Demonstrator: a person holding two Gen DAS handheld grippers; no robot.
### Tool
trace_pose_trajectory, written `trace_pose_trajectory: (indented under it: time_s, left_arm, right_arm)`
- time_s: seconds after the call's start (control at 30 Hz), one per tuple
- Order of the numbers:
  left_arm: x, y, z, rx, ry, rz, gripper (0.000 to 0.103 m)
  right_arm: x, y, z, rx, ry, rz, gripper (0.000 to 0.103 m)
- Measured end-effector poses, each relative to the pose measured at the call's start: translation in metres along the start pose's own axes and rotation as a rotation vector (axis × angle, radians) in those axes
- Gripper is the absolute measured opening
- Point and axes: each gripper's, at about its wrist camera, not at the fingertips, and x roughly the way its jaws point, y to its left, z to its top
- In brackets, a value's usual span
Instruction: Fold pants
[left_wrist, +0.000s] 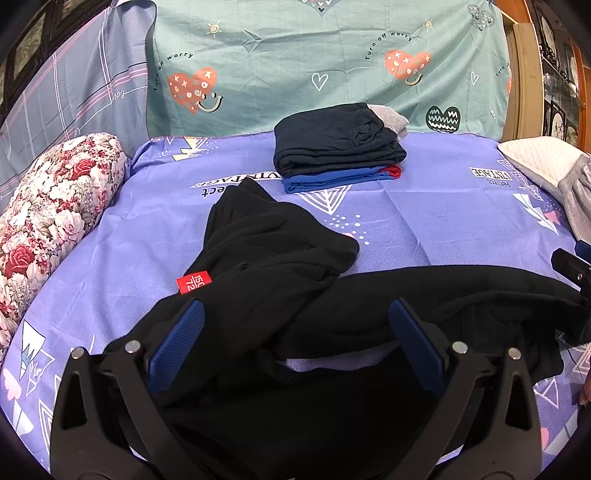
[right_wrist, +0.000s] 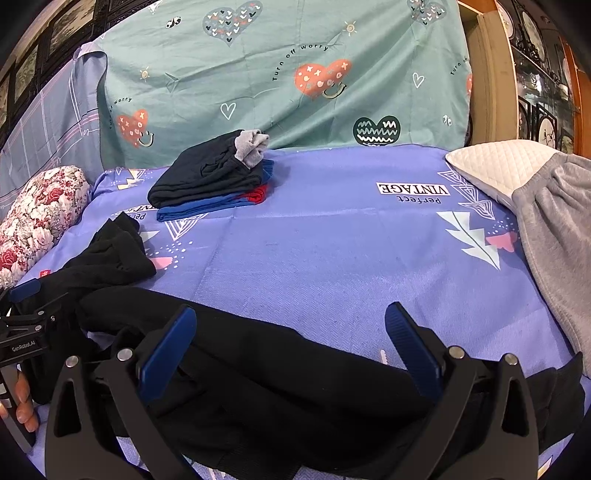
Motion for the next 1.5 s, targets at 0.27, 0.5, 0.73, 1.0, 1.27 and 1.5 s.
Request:
trace_pose_trajectory:
  time_s: [0.27, 0.5, 0.73, 1.0, 1.27, 1.5]
  left_arm:
    - [0.000, 0.000, 0.000, 0.001, -0.001, 0.000, 0.101]
    - [0.000, 0.000, 0.000, 0.000, -0.001, -0.001, 0.101]
    - [-0.001, 0.000, -0.001, 0.003, -0.003, -0.001, 0.101]
    - [-0.001, -0.001, -0.001, 0.002, -0.003, -0.002, 0.101]
    - [-0.005, 0.008, -0.001, 0.069, 0.058, 0.014, 0.101]
    - [-0.004, -0.001, 0.029, 0.414, 0.107, 0.172, 0.101]
  right_arm:
    - [0.001, -0.003, 0.000, 0.011, 0.004, 0.003, 0.102]
    - [0.001, -0.003, 0.000, 0.010, 0.003, 0.002, 0.102]
    - [0.001, -0.003, 0.000, 0.010, 0.004, 0.002, 0.102]
    - [0.001, -0.004, 0.000, 0.011, 0.004, 0.002, 0.102]
    - [0.002, -0.005, 0.002, 0.019, 0.014, 0.010, 0.102]
    - [0.003, -0.010, 0.001, 0.050, 0.027, 0.027, 0.102]
